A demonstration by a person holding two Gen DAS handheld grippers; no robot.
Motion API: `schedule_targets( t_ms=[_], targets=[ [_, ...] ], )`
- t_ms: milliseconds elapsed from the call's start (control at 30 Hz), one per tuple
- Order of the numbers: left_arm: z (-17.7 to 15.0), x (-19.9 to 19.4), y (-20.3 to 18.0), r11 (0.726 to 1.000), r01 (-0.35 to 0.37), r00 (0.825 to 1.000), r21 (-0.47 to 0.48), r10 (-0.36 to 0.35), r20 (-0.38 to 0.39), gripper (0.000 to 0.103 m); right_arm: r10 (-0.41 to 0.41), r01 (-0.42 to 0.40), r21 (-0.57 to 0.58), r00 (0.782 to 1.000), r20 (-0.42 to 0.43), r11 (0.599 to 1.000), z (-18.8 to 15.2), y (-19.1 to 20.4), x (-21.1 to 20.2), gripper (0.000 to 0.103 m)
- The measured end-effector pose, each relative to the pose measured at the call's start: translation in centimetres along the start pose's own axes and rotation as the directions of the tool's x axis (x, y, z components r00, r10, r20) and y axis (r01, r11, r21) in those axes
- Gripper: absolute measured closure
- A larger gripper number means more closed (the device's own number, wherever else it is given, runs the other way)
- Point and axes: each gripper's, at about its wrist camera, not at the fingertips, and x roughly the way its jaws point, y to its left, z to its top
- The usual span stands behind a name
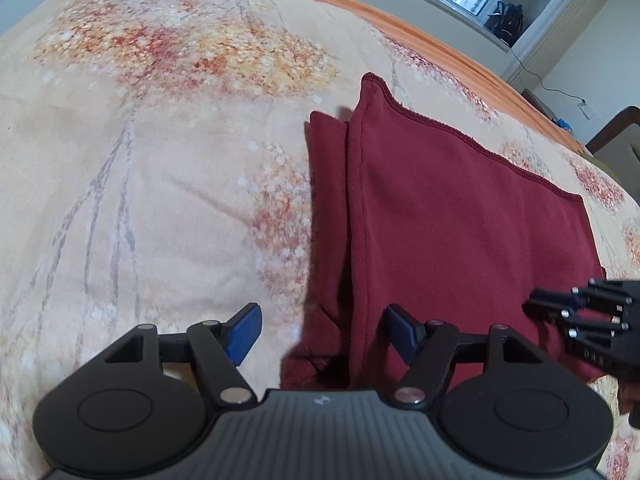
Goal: Fold small clothes
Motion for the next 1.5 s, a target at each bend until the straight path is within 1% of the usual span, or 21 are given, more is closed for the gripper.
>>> schedule_targets(
  t_ms=[67, 133, 233, 300, 433, 533, 567, 600, 667, 767, 867, 967, 1000, 1033, 1133, 1200, 1233, 1300, 1367, 1433, 1500],
  targets=[
    [0.8, 0.1, 0.1, 1.000, 0.014, 1.000, 0.009, -0.014, 0.016, 0.033, 0.022, -0.023, 0.055, 1.000, 0.016, 0.998, 0.0, -0.5, -0.3, 0.094],
    [1.6, 0.3, 0.5, 0.998, 0.058, 0.998, -0.013, -0.058, 0.031, 0.037, 0.037, -0.040, 0.093, 0.999, 0.031, 0.995, 0.2, -0.9, -0.5, 0.103],
    [2.8, 1.5, 1.9, 0.988, 0.115, 0.993, -0.104, -0.114, 0.011, 0.044, 0.035, -0.038, 0.111, 0.999, 0.027, 0.993, 0.6, -1.1, -0.4, 0.103],
    [3.3, 2.5, 3.1, 0.973, 0.160, 0.987, -0.169, -0.163, -0.002, 0.050, 0.039, -0.042, 0.108, 0.999, 0.028, 0.993, 0.7, -1.1, -0.5, 0.103],
    [3.6, 4.2, 4.7, 0.933, 0.250, 0.964, -0.260, -0.265, -0.024, 0.053, 0.034, -0.040, 0.113, 0.998, 0.059, 0.993, 1.2, -1.2, -1.0, 0.103],
    [3.6, 5.1, 5.0, 0.920, 0.263, 0.958, -0.290, -0.286, -0.037, 0.055, 0.025, -0.031, 0.112, 0.998, 0.060, 0.993, 2.0, -1.4, -0.5, 0.103],
    [3.8, 5.3, 4.8, 0.922, 0.265, 0.957, -0.283, -0.287, -0.039, 0.056, 0.020, -0.025, 0.107, 0.998, 0.053, 0.994, 2.3, -1.4, -0.3, 0.103],
    [3.9, 5.4, 4.4, 0.929, 0.260, 0.959, -0.263, -0.280, -0.044, 0.064, 0.016, -0.020, 0.101, 0.999, 0.043, 0.995, 2.5, -1.3, 0.1, 0.103],
    [4.2, 5.3, 3.4, 0.943, 0.254, 0.961, -0.216, -0.271, -0.053, 0.085, 0.018, -0.021, 0.097, 0.999, 0.030, 0.995, 2.9, -1.3, 0.9, 0.103],
    [4.5, 3.5, 0.9, 0.970, 0.213, 0.976, -0.118, -0.217, -0.022, 0.089, 0.023, -0.023, 0.109, 1.000, 0.004, 0.994, 3.1, -1.3, 2.0, 0.103],
    [5.0, 0.3, -1.8, 0.975, 0.222, 0.975, -0.033, -0.221, 0.027, 0.090, 0.042, -0.040, 0.178, 0.999, -0.005, 0.983, 2.7, -2.0, 3.1, 0.103],
    [5.3, -2.0, -6.1, 0.971, 0.210, 0.975, 0.110, -0.217, 0.054, 0.090, 0.075, -0.075, 0.278, 0.997, 0.011, 0.958, 2.0, -3.0, 3.6, 0.103],
    [5.3, -2.3, -7.7, 0.968, 0.200, 0.976, 0.153, -0.211, 0.058, 0.090, 0.098, -0.103, 0.335, 0.995, 0.032, 0.937, 1.7, -3.7, 3.6, 0.103],
    [5.3, -2.4, -9.2, 0.963, 0.186, 0.978, 0.196, -0.201, 0.060, 0.090, 0.129, -0.145, 0.408, 0.989, 0.066, 0.901, 1.3, -4.5, 3.3, 0.103],
    [4.7, -2.0, -13.4, 0.941, 0.151, 0.982, 0.304, -0.178, 0.065, 0.090, 0.176, -0.241, 0.602, 0.970, 0.166, 0.761, -0.6, -7.4, 1.7, 0.091],
    [4.2, -1.4, -15.9, 0.927, 0.135, 0.984, 0.349, -0.168, 0.066, 0.090, 0.222, -0.340, 0.706, 0.940, 0.257, 0.621, -1.9, -9.5, 0.3, 0.091],
    [4.0, -1.2, -17.2, 0.920, 0.132, 0.984, 0.370, -0.167, 0.064, 0.090, 0.235, -0.382, 0.726, 0.924, 0.301, 0.572, -2.3, -10.2, -0.3, 0.089],
    [3.2, -0.4, -19.9, 0.904, 0.119, 0.986, 0.411, -0.155, 0.055, 0.090, 0.218, -0.426, 0.738, 0.904, 0.367, 0.524, -2.9, -11.7, -1.9, 0.086],
    [2.0, 0.8, -22.3, 0.878, 0.087, 0.990, 0.470, -0.128, 0.055, 0.090, 0.204, -0.443, 0.758, 0.896, 0.395, 0.479, -3.7, -13.2, -2.7, 0.079],
    [0.9, 2.3, -24.1, 0.853, 0.064, 0.993, 0.518, -0.104, 0.048, 0.090, 0.192, -0.438, 0.784, 0.899, 0.394, 0.441, -4.7, -14.7, -2.6, 0.073],
    [-0.2, 3.6, -25.3, 0.831, 0.046, 0.996, 0.555, -0.081, 0.039, 0.090, 0.204, -0.433, 0.807, 0.901, 0.382, 0.403, -5.5, -16.0, -1.9, 0.073]
  ],
)
